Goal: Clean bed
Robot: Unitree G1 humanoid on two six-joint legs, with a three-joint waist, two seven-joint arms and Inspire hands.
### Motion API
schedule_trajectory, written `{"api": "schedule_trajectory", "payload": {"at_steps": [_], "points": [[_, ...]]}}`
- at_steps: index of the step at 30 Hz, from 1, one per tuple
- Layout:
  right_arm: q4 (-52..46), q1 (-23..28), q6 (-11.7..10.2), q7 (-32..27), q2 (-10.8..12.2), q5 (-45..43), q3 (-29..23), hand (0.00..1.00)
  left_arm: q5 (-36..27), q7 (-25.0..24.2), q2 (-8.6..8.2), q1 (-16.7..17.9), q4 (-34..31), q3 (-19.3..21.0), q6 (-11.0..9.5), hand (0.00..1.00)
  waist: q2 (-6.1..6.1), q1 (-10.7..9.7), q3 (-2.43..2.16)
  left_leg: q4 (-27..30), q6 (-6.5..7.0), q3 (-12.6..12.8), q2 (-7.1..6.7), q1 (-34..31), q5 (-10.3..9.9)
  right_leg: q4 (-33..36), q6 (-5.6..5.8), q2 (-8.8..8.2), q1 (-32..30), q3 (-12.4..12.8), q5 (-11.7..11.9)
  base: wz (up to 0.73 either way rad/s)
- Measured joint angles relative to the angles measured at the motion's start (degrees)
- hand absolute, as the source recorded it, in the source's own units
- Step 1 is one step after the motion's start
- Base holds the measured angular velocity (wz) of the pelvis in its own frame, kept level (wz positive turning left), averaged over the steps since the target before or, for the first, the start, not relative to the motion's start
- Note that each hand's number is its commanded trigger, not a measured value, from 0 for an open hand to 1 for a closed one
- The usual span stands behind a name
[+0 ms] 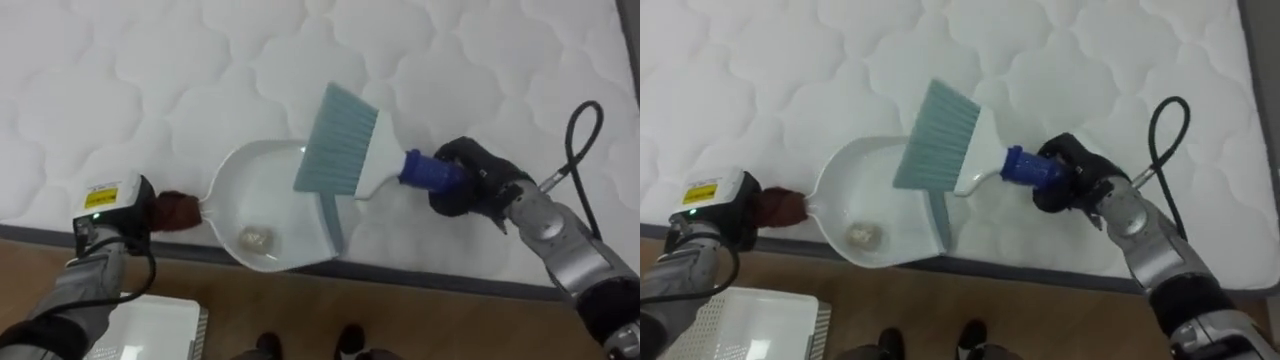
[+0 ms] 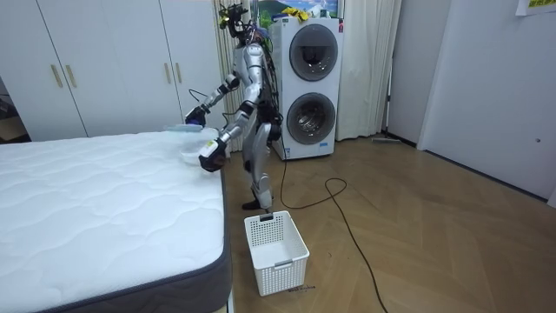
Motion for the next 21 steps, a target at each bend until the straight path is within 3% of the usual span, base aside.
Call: {"api": "schedule_trajectory", "payload": {"at_steps": [3, 8, 12, 13, 14, 15, 16, 21], "points": [[-0.2, 1.8, 0.0, -2.1, 0.0, 0.0, -4.4, 1.00, -0.1, 0.0, -0.59, 2.1, -3.0, 3.1, -0.7, 1.00, -0.12, -0.6, -0.09, -0.2, -0.01, -0.1, 0.10, 1.5, 0.0, -0.5, 0.01, 0.22, 1.8, -0.1, 0.0, 0.00], [-0.5, 7.8, 0.1, -3.7, 0.0, 0.2, -7.1, 1.00, -0.7, 0.0, -2.45, 6.3, -4.5, 5.7, -0.2, 1.00, -1.41, -1.1, -1.36, -3.8, -0.35, -0.2, 0.15, 7.8, 0.1, -4.1, 0.42, 1.21, 8.2, -0.5, 0.1, -0.01], [-1.5, 10.1, 0.2, -3.8, 0.0, 2.4, -8.9, 1.00, -0.6, -0.2, -2.61, 10.6, -9.4, 5.8, 0.4, 1.00, -1.91, -1.3, -2.10, -5.1, -0.58, -1.1, 0.24, 10.4, 0.1, -6.4, 0.76, 1.90, 11.6, -1.1, 0.1, 0.10], [-2.0, 10.4, 0.2, -3.9, 0.0, 2.4, -9.2, 0.61, -0.6, -0.2, -2.62, 10.8, -9.7, 5.8, 0.4, 1.00, -1.91, -1.1, -2.10, -5.3, -0.65, -1.2, 0.26, 10.8, 0.1, -6.9, 0.82, 2.07, 12.1, -1.1, 0.2, 0.04], [-2.7, 10.9, 0.2, -3.9, 0.0, 2.4, -9.4, 0.33, -0.6, -0.7, -2.75, 11.5, -10.3, 6.4, 0.5, 1.00, -1.92, -0.7, -2.11, -5.7, -0.74, -1.1, 0.26, 11.9, 0.2, -7.5, 0.86, 2.25, 13.1, -1.0, 0.2, 0.00], [-3.0, 11.2, 0.1, -4.0, 0.0, 2.5, -9.4, 0.13, -0.5, -1.0, -2.87, 12.3, -11.0, 7.1, 0.6, 1.00, -1.92, -0.6, -2.13, -6.2, -0.78, -1.0, 0.27, 12.7, 0.2, -7.9, 0.89, 2.35, 13.9, -0.9, 0.2, -0.04], [-3.4, 11.7, 0.1, -4.4, 0.0, 2.5, -9.7, 0.00, -0.5, -1.4, -2.97, 14.0, -12.7, 8.6, 0.7, 1.00, -1.88, -0.4, -2.22, -7.1, -0.87, -1.0, 0.27, 14.0, 0.3, -8.7, 0.96, 2.47, 15.3, -1.0, 0.2, 0.00], [-6.3, 15.9, 0.8, -8.7, 0.0, 7.8, -14.6, 0.00, -0.7, -2.6, -4.56, 17.5, -15.9, 13.8, 2.6, 1.00, -1.50, 0.4, -2.49, -8.1, -1.14, -1.9, 0.12, 17.0, 0.2, -10.2, 1.38, 2.61, 19.4, -2.3, -0.4, 0.18]]}}
